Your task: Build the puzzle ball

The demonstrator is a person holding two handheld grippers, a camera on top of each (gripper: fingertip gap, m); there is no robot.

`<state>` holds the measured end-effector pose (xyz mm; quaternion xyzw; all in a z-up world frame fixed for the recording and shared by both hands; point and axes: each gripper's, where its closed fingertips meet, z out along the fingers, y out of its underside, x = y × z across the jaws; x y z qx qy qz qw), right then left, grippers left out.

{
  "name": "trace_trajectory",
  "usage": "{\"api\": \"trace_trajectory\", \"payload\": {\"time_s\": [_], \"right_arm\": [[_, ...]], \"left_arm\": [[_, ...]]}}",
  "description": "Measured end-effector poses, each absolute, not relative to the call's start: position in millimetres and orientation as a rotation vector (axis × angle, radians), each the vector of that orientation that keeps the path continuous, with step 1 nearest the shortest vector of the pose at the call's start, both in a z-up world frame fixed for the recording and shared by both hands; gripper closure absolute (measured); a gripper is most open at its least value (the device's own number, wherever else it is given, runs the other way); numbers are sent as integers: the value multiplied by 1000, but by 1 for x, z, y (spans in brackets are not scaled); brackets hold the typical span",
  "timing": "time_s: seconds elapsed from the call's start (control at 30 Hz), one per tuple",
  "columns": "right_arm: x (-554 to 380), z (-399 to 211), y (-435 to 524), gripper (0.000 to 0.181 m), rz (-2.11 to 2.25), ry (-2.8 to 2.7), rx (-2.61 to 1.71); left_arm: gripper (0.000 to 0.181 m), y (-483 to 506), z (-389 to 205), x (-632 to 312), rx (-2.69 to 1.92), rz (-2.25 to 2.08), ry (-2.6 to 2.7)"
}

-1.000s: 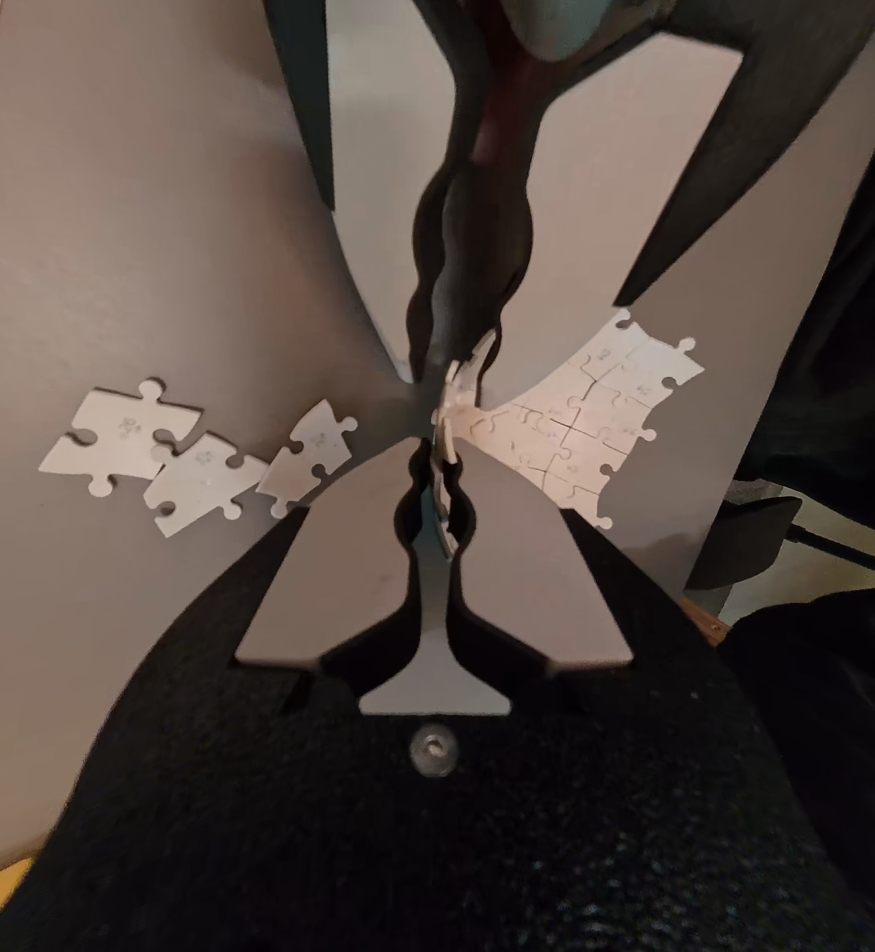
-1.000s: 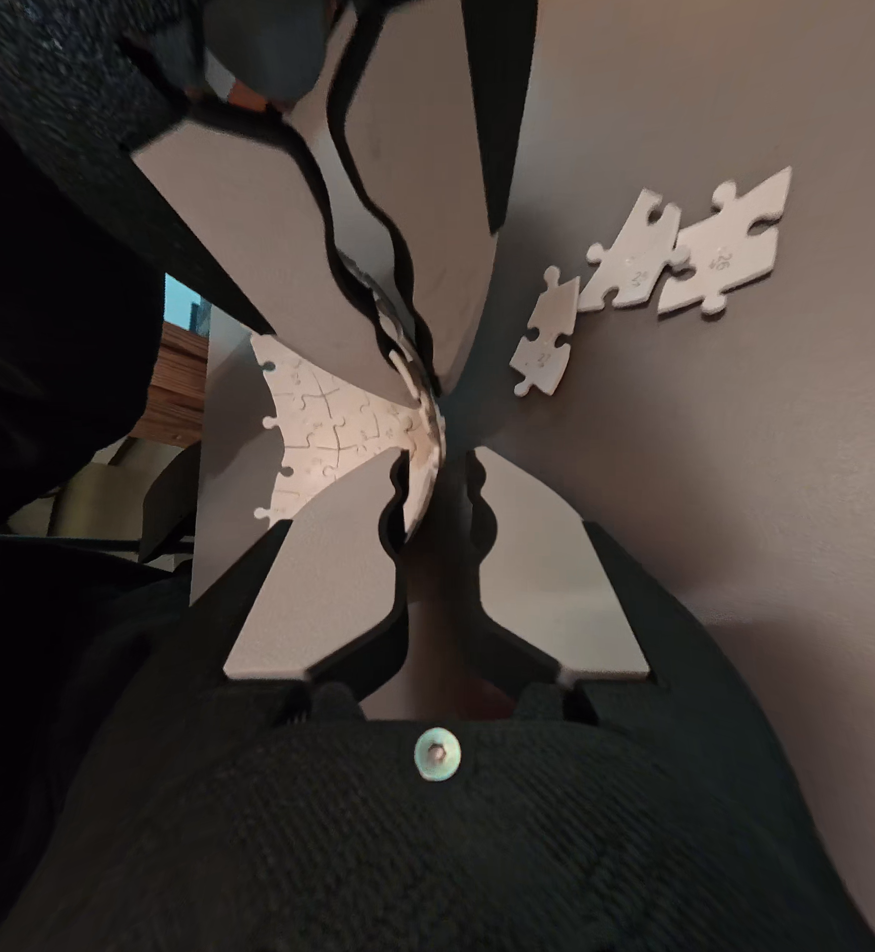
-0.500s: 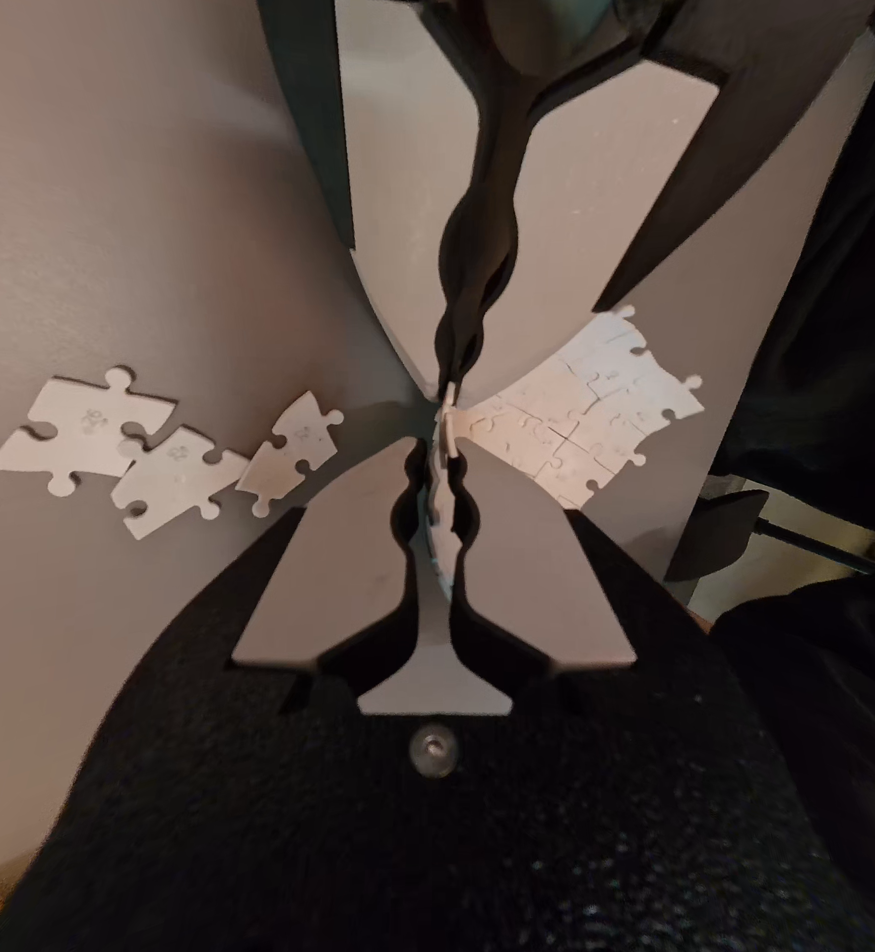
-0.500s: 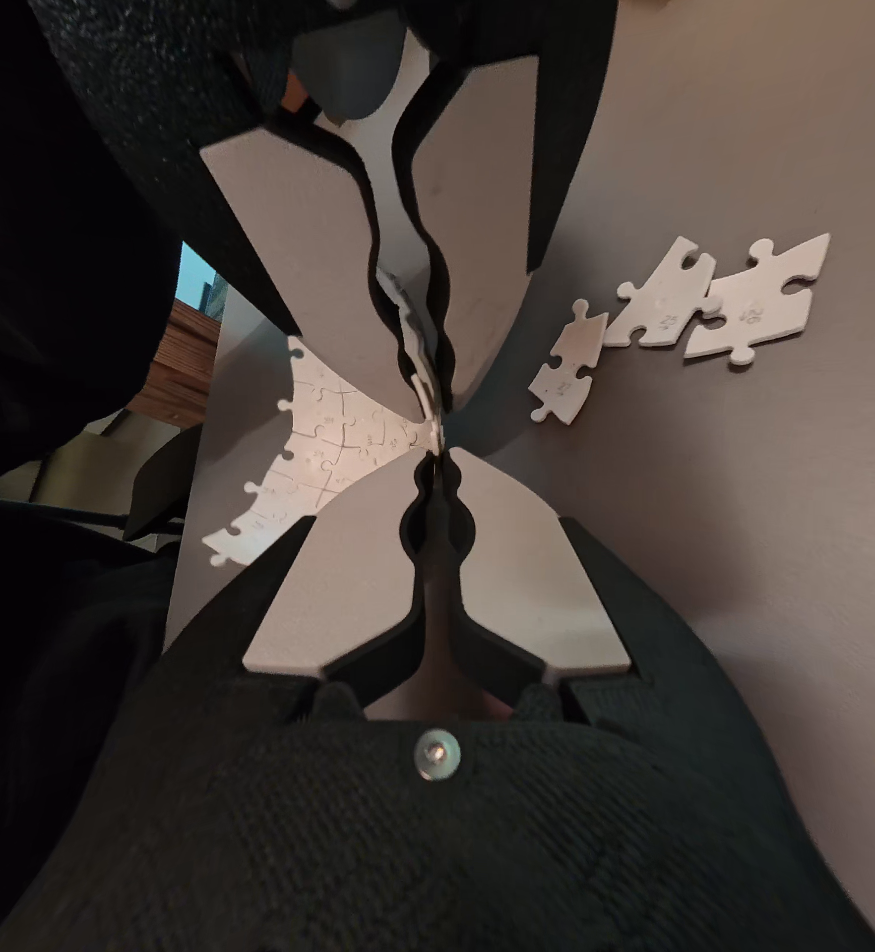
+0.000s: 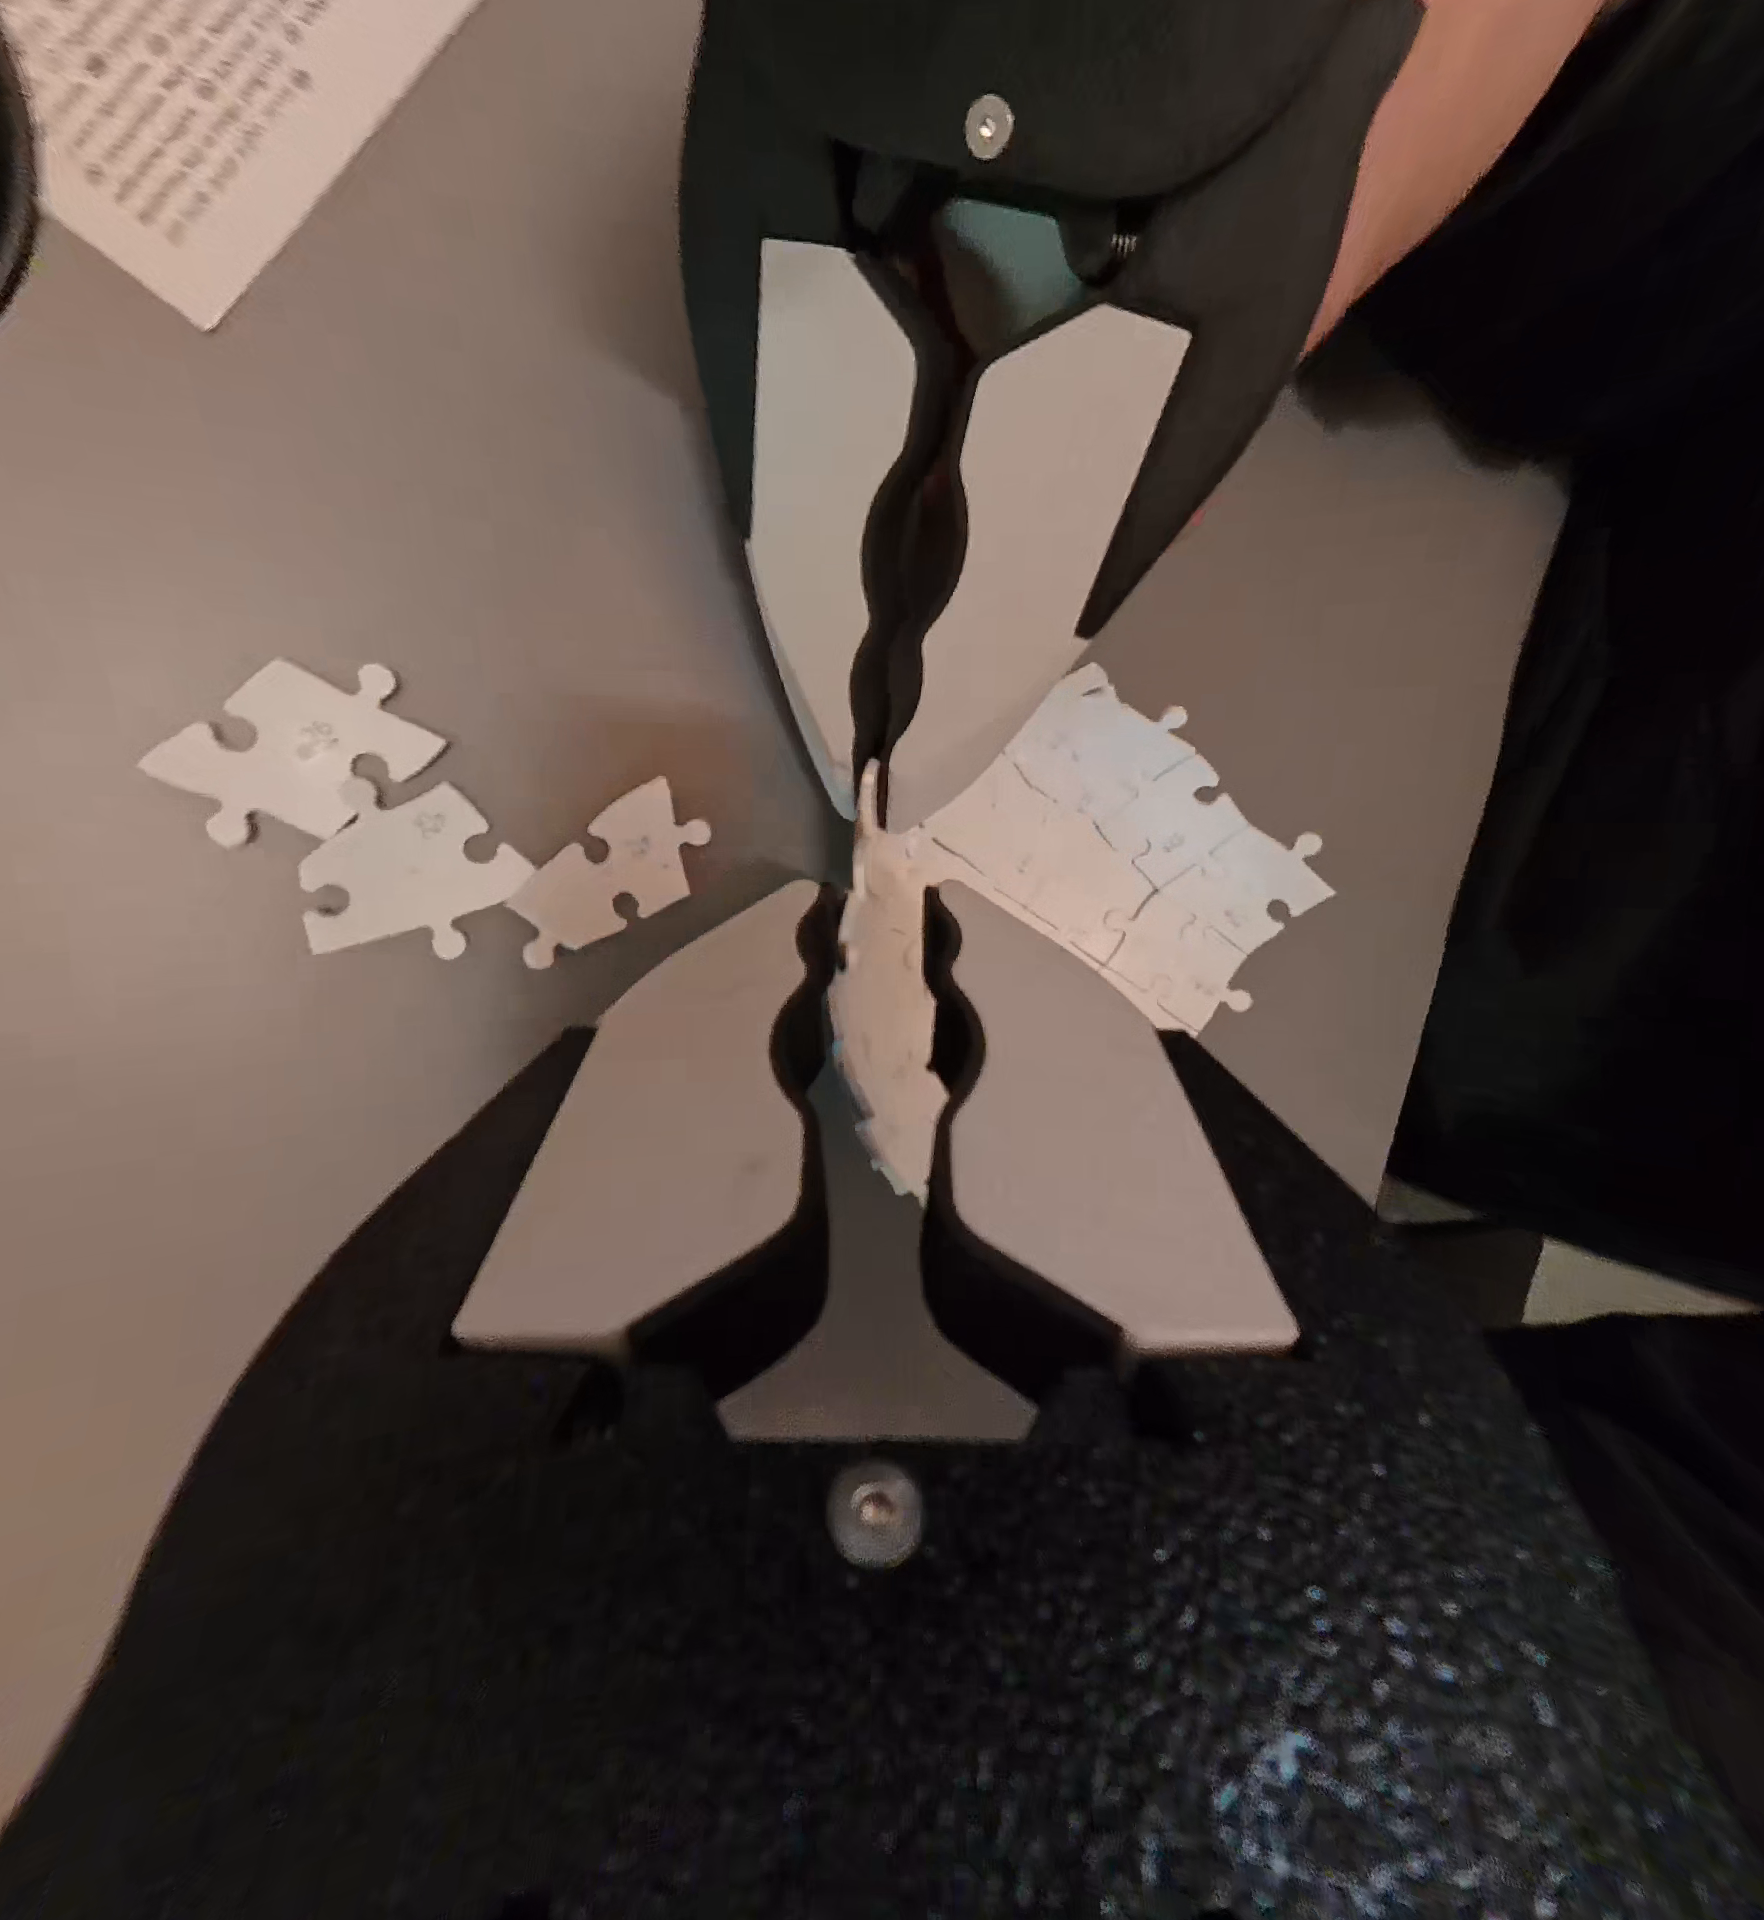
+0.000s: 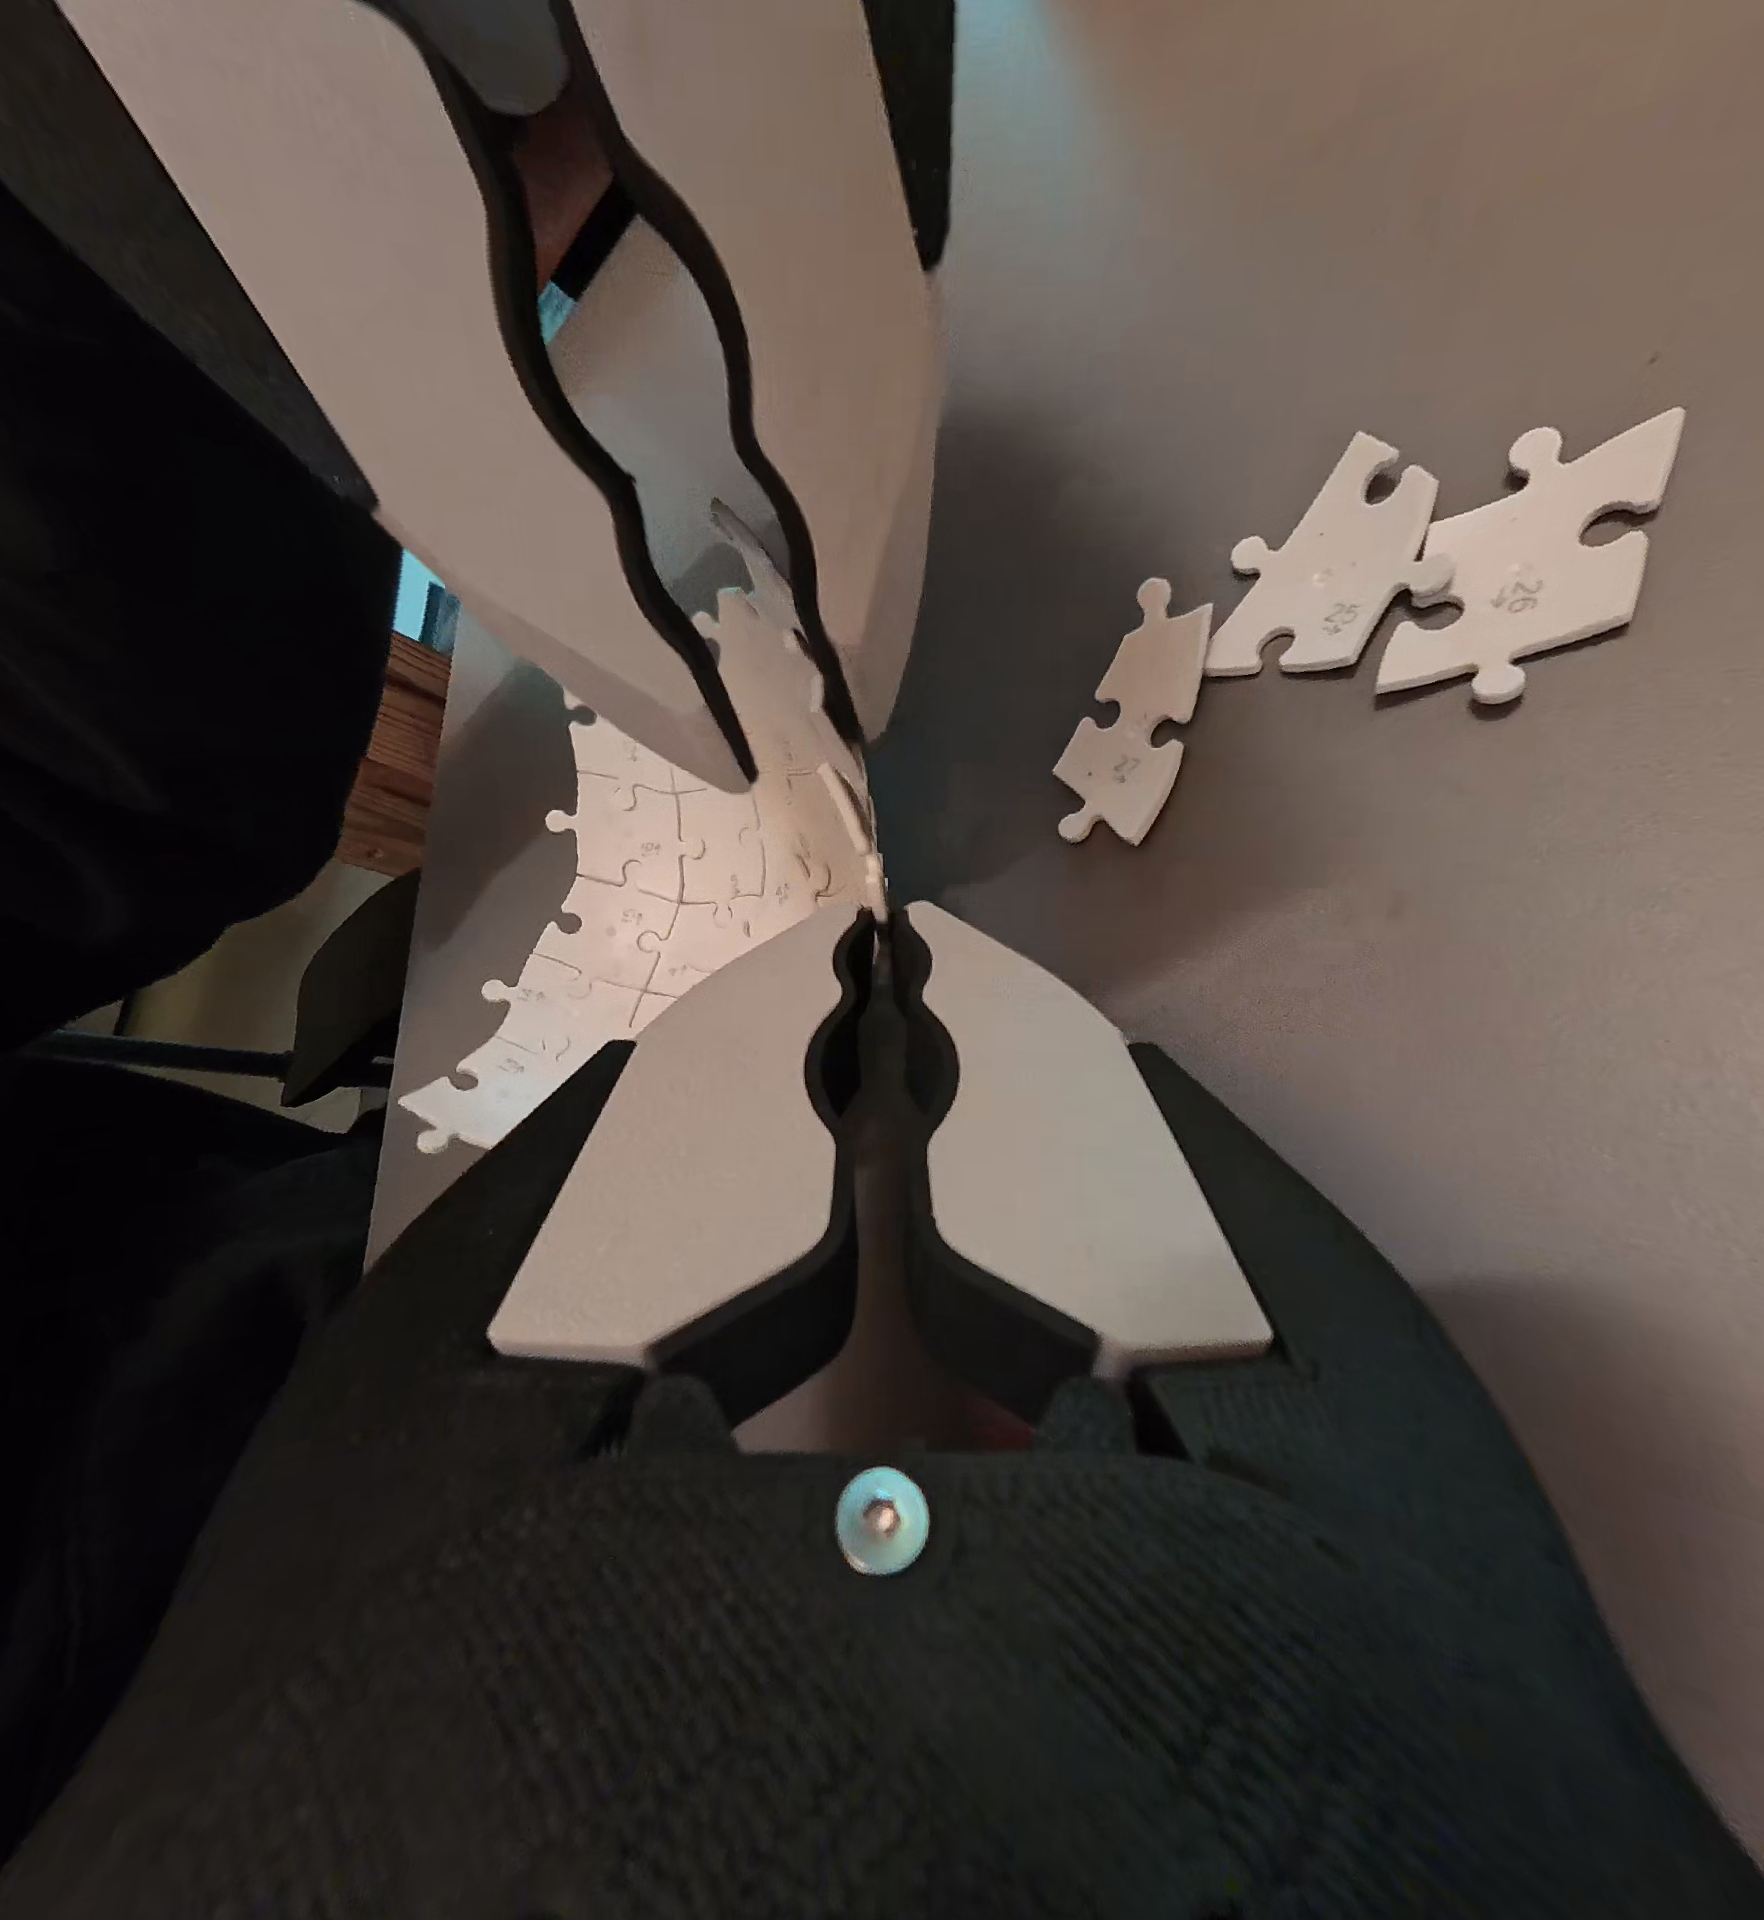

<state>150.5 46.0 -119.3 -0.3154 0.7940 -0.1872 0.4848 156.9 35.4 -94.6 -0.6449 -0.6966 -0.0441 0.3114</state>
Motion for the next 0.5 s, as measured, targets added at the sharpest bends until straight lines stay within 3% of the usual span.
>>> {"api": "trace_trajectory", "payload": {"time_s": [0.27,0.5], "right_arm": [[149,-121,45,178,-449,1940,-735],[150,-122,44,178,-447,1962,-737]], "left_arm": [[162,14,-84,175,-1287,197,-1988],[163,39,-111,187,-1375,107,-2043]]}}
